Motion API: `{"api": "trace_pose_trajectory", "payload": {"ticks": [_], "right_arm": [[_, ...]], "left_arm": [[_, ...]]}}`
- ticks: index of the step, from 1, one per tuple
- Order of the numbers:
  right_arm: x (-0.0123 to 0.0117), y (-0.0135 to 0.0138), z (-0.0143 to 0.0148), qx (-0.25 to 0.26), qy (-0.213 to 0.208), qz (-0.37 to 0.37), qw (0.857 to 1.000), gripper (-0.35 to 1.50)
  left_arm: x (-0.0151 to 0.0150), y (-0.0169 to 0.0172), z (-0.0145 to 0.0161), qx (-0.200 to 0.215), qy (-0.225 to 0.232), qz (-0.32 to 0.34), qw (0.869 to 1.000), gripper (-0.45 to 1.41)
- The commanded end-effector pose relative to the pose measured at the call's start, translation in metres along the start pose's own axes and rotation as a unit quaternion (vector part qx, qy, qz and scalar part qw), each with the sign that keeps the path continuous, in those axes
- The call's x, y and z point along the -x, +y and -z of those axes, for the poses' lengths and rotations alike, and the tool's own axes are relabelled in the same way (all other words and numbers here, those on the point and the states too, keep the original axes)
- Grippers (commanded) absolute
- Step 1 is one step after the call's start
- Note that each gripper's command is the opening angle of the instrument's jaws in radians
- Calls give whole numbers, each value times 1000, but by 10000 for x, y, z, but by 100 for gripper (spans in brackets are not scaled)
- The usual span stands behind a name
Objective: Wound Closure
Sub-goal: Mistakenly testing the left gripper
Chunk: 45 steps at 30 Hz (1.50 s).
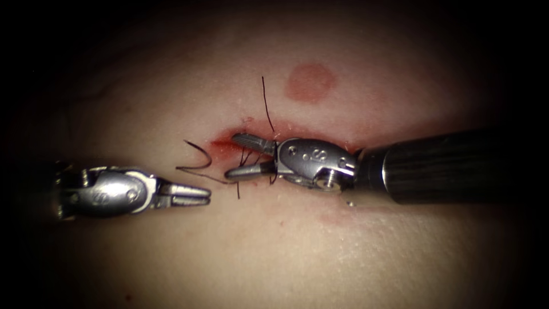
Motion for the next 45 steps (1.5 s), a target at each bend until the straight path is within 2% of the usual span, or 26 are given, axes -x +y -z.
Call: {"api": "trace_pose_trajectory", "payload": {"ticks": [1, 19, 20, 22, 28, 29, 32, 39, 41, 45], "right_arm": [[5, -3, -7, -1, 0, -1, 1000, 83], [5, -3, -7, -1, 0, -1, 1000, 83], [5, -1, -6, 0, 8, -34, 999, 87], [5, 0, -6, 1, 11, -40, 999, 92], [3, 0, -9, 9, 10, -35, 999, 92], [3, -2, -9, 8, 7, -20, 1000, 97], [2, -8, -10, -4, 8, 8, 1000, 94], [2, -4, -6, 0, 12, 1, 1000, 92], [2, -5, -4, -3, 8, 1, 1000, 99], [-1, -10, 0, -38, 4, 2, 999, 100]], "left_arm": [[6, 4, -10, 0, 2, -1, 1000, -35], [12, 3, -12, 3, 4, -3, 1000, -35], [13, 3, -13, 3, 4, -7, 1000, -35], [13, 3, -13, 3, 4, -7, 1000, -35], [14, 4, -13, 3, 4, -7, 1000, -35], [14, 4, -12, 3, 4, -8, 1000, -35], [15, 4, -11, 3, 5, -8, 1000, -35], [19, 3, -12, 4, 6, -6, 1000, -35], [20, 2, -12, 5, 7, -6, 1000, -35], [23, 0, -13, 4, 6, -6, 1000, -35]]}}
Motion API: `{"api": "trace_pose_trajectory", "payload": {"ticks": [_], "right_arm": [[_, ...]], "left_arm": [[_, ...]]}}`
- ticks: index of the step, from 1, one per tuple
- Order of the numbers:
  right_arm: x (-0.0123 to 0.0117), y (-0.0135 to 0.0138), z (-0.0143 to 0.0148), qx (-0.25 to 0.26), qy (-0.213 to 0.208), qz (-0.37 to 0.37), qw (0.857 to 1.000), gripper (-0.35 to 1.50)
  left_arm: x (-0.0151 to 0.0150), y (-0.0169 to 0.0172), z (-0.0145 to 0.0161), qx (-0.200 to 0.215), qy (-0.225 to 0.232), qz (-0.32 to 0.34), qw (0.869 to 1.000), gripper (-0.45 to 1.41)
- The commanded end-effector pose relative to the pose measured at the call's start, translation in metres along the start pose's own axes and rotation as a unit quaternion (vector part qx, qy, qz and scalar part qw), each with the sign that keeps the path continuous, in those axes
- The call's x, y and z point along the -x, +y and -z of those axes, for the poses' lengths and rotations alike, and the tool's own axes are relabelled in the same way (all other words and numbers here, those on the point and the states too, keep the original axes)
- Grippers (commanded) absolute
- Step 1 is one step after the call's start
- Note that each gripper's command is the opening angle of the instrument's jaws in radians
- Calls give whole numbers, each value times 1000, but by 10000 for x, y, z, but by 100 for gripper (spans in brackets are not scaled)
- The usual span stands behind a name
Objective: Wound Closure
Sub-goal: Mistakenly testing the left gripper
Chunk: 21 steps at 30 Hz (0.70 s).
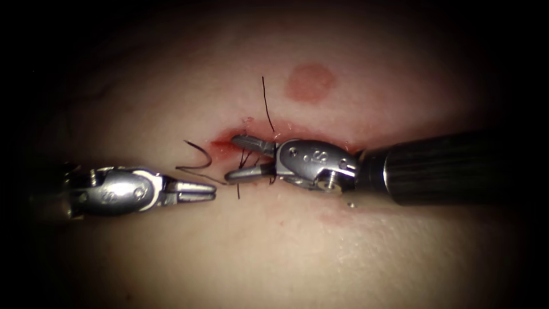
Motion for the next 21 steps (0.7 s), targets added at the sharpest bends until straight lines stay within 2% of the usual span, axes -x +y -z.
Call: {"api": "trace_pose_trajectory", "payload": {"ticks": [1, 7, 21], "right_arm": [[3, -7, -5, -25, -4, -1, 1000, 99], [0, -14, -4, -46, -15, 2, 999, 94], [3, -11, -4, -28, -18, 3, 999, 94]], "left_arm": [[6, 1, -8, 0, 0, 1, 1000, -35], [9, -1, -9, 0, 0, 0, 1000, -35], [10, 1, -10, -1, 0, -1, 1000, -35]]}}
